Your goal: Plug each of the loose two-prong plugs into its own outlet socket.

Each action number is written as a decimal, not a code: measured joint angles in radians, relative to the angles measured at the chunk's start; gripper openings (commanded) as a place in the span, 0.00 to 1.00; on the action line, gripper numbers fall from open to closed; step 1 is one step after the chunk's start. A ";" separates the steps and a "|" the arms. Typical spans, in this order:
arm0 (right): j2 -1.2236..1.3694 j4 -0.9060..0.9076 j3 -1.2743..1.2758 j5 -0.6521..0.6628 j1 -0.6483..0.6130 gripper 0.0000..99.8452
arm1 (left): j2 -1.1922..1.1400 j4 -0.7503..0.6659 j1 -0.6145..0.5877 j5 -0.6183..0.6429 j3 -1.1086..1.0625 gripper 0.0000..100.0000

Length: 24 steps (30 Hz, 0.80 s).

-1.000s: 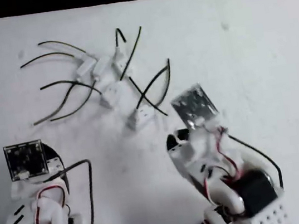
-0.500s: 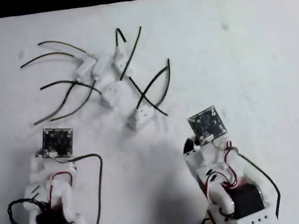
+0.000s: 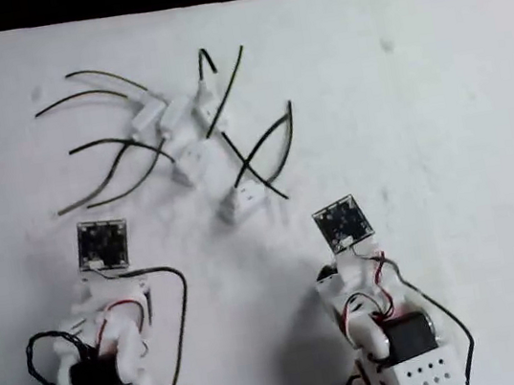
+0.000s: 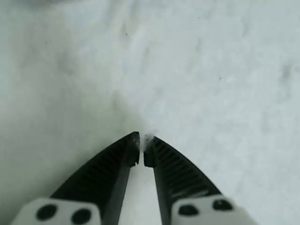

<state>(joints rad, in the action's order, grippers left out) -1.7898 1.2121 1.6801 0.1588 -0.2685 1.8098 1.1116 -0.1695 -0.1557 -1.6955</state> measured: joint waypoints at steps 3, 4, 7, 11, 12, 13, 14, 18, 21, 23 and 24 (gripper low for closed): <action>0.000 0.002 0.000 0.000 0.000 0.02 | 0.000 0.054 0.003 0.000 0.000 0.02; 0.000 0.009 0.000 0.000 0.000 0.02 | 0.000 0.071 0.003 0.000 0.000 0.02; 0.000 0.025 0.000 0.000 0.000 0.02 | 0.000 0.121 0.003 0.000 0.000 0.02; 0.000 0.029 0.000 0.000 0.000 0.02 | 0.000 0.163 0.003 0.000 0.000 0.02; 0.000 0.029 0.000 0.000 0.000 0.02 | 0.000 0.166 0.003 0.000 0.000 0.02; 0.000 0.029 0.000 0.002 0.000 0.02 | 0.000 0.166 0.003 0.000 0.000 0.02; 0.000 0.029 0.000 0.005 0.000 0.02 | 0.000 0.166 0.003 0.000 0.000 0.02; 0.000 0.029 0.000 0.005 0.000 0.02 | 0.000 0.166 0.003 0.000 0.000 0.02; 0.000 0.029 0.000 0.005 0.000 0.02 | 0.000 0.166 0.003 0.000 0.000 0.02; 0.000 0.029 0.000 0.005 0.000 0.02 | 0.000 0.166 0.003 0.000 0.000 0.02; 0.000 0.029 0.000 0.005 0.000 0.02 | 0.000 0.166 0.003 0.000 0.000 0.02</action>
<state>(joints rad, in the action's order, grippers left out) -1.7898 1.2413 1.6801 0.1634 -0.2685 1.8098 1.2774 -0.1665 -0.1557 -1.6955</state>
